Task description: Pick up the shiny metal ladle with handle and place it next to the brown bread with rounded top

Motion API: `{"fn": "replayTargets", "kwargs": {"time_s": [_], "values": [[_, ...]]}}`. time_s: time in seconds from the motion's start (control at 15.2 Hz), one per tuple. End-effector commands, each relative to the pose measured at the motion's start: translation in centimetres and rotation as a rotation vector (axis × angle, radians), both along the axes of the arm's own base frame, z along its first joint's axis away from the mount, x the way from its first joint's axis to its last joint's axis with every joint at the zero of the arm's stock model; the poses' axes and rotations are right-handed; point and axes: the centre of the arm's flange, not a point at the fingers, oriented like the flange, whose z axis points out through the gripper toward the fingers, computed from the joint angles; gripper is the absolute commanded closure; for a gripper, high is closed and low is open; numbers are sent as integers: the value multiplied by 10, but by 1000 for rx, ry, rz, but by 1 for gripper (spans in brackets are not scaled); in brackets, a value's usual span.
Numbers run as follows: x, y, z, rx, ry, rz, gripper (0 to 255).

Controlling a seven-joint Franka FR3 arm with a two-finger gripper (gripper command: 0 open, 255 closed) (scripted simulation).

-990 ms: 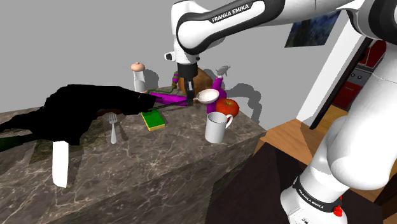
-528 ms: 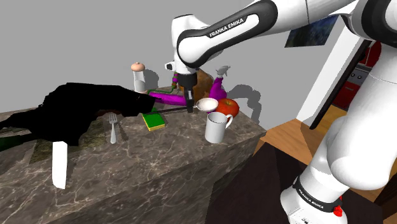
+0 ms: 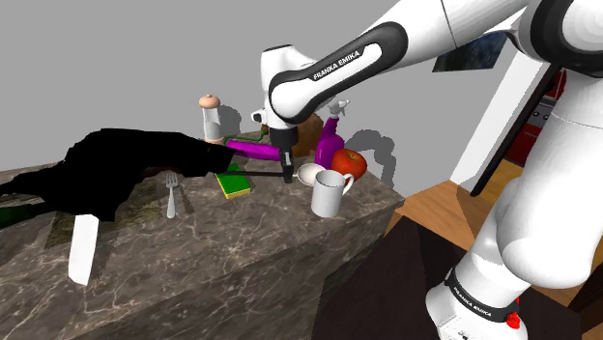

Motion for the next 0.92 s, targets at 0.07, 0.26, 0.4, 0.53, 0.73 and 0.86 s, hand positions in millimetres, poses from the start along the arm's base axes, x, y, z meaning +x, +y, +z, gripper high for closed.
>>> {"fn": "replayTargets", "kwargs": {"time_s": [0.07, 0.26, 0.4, 0.53, 0.73, 0.86], "values": [[0, 0, -15, 0, -1, 0, 255], [0, 0, -15, 0, -1, 0, 255], [0, 0, -15, 0, -1, 0, 255], [0, 0, -15, 0, -1, 0, 255], [0, 0, -15, 0, -1, 0, 0], [0, 0, -15, 0, -1, -1, 0]]}}
